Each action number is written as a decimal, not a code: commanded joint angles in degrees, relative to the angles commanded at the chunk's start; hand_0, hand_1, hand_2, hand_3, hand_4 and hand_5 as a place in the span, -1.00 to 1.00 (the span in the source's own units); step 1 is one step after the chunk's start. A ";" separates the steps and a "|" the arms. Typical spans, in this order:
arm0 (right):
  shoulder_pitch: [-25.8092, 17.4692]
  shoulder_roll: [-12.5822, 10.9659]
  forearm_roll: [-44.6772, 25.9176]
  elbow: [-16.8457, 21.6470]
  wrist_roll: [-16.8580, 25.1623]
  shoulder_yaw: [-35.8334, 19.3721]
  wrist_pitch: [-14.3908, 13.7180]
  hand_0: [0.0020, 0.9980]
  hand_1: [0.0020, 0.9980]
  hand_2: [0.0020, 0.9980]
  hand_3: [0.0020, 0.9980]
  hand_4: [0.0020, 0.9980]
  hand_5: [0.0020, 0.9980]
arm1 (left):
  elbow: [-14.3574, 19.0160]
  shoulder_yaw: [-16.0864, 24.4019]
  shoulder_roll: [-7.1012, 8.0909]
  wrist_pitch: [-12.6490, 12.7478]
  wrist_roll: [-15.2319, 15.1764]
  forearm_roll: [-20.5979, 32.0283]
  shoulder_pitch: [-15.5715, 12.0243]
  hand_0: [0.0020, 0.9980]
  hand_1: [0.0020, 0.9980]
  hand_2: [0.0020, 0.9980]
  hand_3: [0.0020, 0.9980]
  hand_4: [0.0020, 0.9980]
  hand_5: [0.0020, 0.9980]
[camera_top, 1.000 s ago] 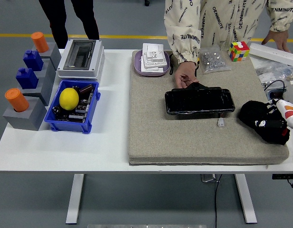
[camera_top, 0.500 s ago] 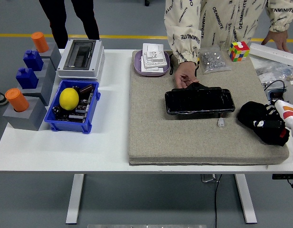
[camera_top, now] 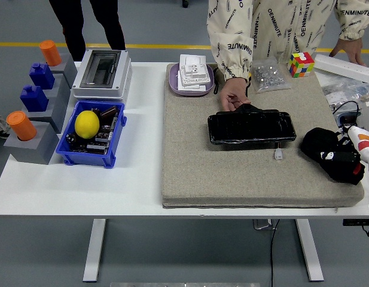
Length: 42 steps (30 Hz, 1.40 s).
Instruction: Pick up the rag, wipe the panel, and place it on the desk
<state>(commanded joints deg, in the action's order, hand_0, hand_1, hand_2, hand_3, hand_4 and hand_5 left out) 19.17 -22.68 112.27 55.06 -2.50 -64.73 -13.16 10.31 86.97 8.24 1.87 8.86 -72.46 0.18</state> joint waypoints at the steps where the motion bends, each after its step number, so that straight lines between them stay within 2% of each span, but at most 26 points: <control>1: 0.04 -0.01 0.07 0.02 0.00 -0.02 -0.19 -0.25 -0.23 -0.10 -0.13 1.00 -0.19 | 0.00 0.05 0.00 0.01 0.01 -0.04 0.00 0.28 0.38 0.45 0.13 0.19 -0.06; 17: 0.27 0.07 0.99 -0.03 -0.20 -0.06 -0.49 -0.31 -0.26 -0.12 -0.15 1.00 -0.32 | 0.00 0.25 -0.15 0.02 -0.03 0.04 0.07 0.28 0.38 0.45 0.13 0.19 -0.06; 18: 0.29 0.04 1.03 -0.03 -0.22 -0.06 -0.50 -0.37 -0.28 -0.14 -0.16 1.00 -0.43 | 0.00 0.25 -0.18 0.01 -0.03 0.06 0.08 0.28 0.38 0.45 0.13 0.19 -0.06; 23: 0.35 -0.07 1.27 0.01 -0.31 -0.24 -0.53 -0.37 -0.28 -0.14 -0.16 1.00 -0.43 | 0.00 0.22 -0.17 0.01 -0.04 0.07 0.15 0.28 0.38 0.45 0.13 0.19 -0.06; 24: 0.35 -0.08 1.29 0.03 -0.32 -0.27 -0.54 -0.41 -0.32 -0.15 -0.17 1.00 -0.50 | 0.00 0.27 -0.16 0.03 -0.03 0.03 0.15 0.28 0.38 0.45 0.13 0.19 -0.06; 35: 0.61 -0.35 1.51 0.80 -0.64 -0.47 -0.88 -0.43 -0.33 -0.16 -0.17 1.00 -0.57 | 0.00 0.37 -0.14 0.03 -0.01 -0.02 0.10 0.28 0.38 0.45 0.13 0.19 -0.06; 36: 0.64 -0.37 1.54 0.88 -0.69 -0.48 -0.91 -0.45 -0.34 -0.16 -0.18 1.00 -0.65 | 0.00 0.38 -0.13 0.03 -0.02 -0.03 0.10 0.28 0.38 0.45 0.13 0.19 -0.06; 41: 0.78 -0.51 1.63 1.31 -0.88 -0.53 -1.06 -0.45 -0.34 -0.16 -0.18 1.00 -0.65 | 0.00 0.45 -0.11 0.01 -0.03 -0.07 0.10 0.28 0.38 0.45 0.13 0.19 -0.06; 42: 0.81 -0.54 1.64 1.42 -0.93 -0.52 -1.09 -0.49 -0.35 -0.17 -0.19 1.00 -0.70 | 0.00 0.45 -0.12 0.01 -0.03 -0.07 0.10 0.28 0.38 0.45 0.13 0.18 -0.07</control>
<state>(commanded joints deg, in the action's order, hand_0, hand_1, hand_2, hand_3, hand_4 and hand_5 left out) 19.98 -23.22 113.92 56.47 -3.43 -65.24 -14.25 10.31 87.43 8.12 1.88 8.83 -72.53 0.28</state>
